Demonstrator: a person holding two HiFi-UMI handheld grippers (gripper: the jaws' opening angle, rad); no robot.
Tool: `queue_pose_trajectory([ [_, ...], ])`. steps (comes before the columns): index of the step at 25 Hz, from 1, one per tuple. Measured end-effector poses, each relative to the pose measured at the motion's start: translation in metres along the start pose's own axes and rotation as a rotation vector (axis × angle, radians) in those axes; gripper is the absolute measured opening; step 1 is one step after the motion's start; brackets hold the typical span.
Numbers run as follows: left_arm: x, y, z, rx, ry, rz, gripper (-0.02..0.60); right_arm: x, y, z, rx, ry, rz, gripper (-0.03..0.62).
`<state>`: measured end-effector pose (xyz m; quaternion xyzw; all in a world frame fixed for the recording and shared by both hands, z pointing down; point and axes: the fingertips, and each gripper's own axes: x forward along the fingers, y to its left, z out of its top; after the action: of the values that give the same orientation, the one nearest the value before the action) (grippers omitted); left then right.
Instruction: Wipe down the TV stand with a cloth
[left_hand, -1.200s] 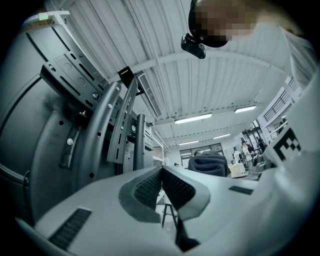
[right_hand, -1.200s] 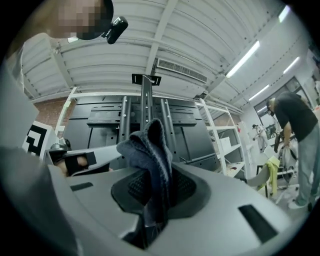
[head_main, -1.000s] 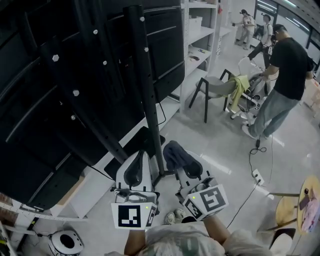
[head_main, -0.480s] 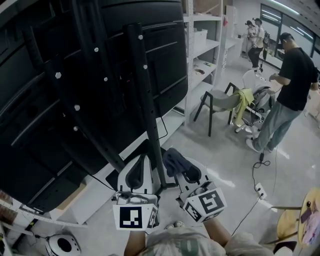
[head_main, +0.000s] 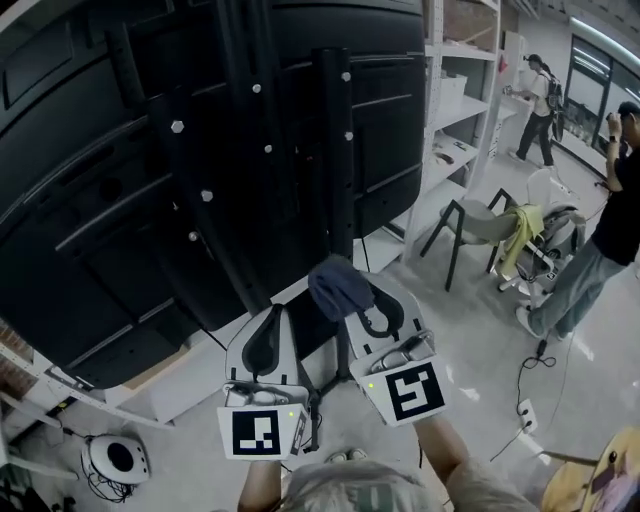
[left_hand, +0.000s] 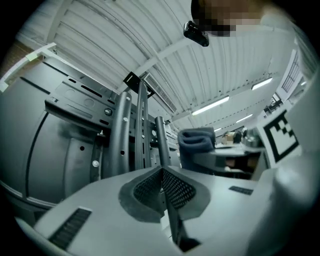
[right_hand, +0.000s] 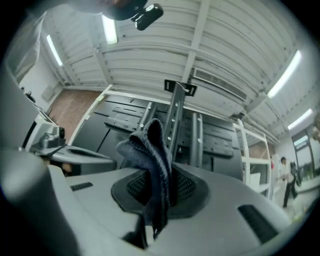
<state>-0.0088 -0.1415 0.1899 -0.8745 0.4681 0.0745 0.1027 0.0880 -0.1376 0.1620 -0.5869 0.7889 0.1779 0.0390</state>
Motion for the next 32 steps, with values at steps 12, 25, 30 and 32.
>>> queue_pose_trajectory([
  [12,-0.042,0.062,0.01,0.058,0.048,0.169,0.015,0.123,0.048,0.212,-0.667,-0.362,-0.015,0.058],
  [25,-0.073,0.09,0.021,0.072,0.033,0.245,0.015,0.169,0.075,0.208,-1.037,-0.27,-0.148,0.057],
  [30,-0.071,0.085,0.017,0.064,0.045,0.226,0.015,0.17,0.077,0.197,-1.052,-0.249,-0.137,0.058],
  [32,-0.07,0.084,0.016,0.061,0.043,0.221,0.015,0.169,0.077,0.193,-1.041,-0.24,-0.13,0.057],
])
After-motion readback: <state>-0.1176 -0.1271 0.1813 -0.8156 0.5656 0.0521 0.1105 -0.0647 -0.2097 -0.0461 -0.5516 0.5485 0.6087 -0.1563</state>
